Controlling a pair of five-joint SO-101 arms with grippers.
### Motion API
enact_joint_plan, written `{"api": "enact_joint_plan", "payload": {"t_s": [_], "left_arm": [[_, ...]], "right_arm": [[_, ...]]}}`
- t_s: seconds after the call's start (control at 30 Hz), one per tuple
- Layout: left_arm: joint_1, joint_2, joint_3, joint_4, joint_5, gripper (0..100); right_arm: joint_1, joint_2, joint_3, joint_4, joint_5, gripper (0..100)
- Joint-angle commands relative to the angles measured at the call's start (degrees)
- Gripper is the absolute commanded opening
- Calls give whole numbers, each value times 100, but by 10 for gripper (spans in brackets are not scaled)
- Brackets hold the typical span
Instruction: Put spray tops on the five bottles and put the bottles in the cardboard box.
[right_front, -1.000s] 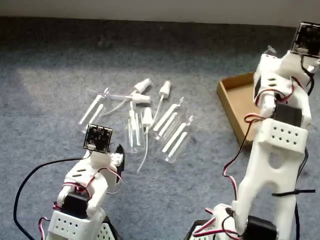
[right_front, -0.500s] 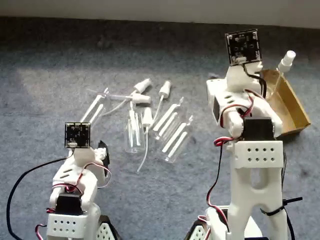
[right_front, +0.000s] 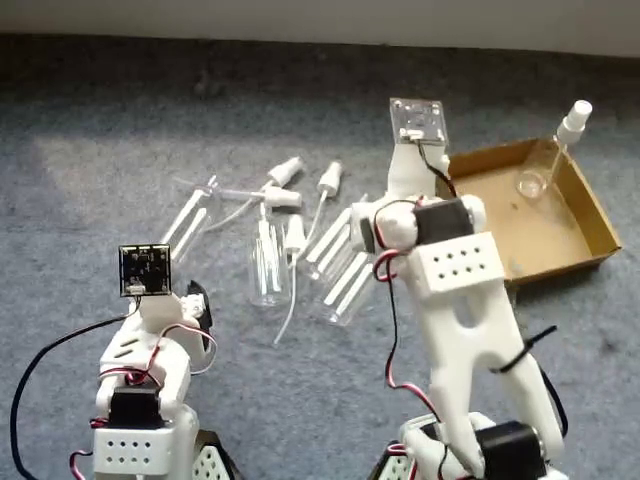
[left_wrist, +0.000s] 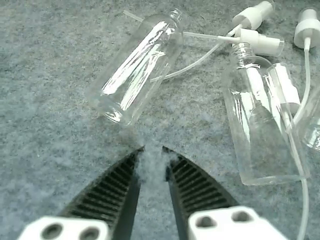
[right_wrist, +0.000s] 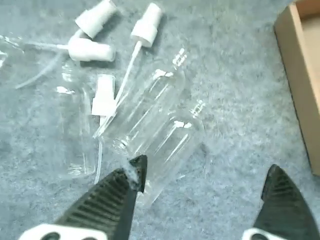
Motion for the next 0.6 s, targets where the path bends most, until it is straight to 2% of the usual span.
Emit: {"api": "enact_joint_plan", "payload": {"t_s": [0.0, 0.13, 0.37, 0.57], "left_arm": [[-57, -31, -242, -123, -44, 11], [-57, -31, -233, -123, -44, 11], [-57, -31, -224, -123, -44, 11], [-48, -31, -224, -123, -44, 11]], "right_arm": [[-101, 646, -866, 602, -440, 329], [-101, 1429, -1420, 1033, -923, 329], [-101, 2352, -1604, 1024, -1389, 329], [-207, 2730, -1613, 1015, -1451, 329]]}}
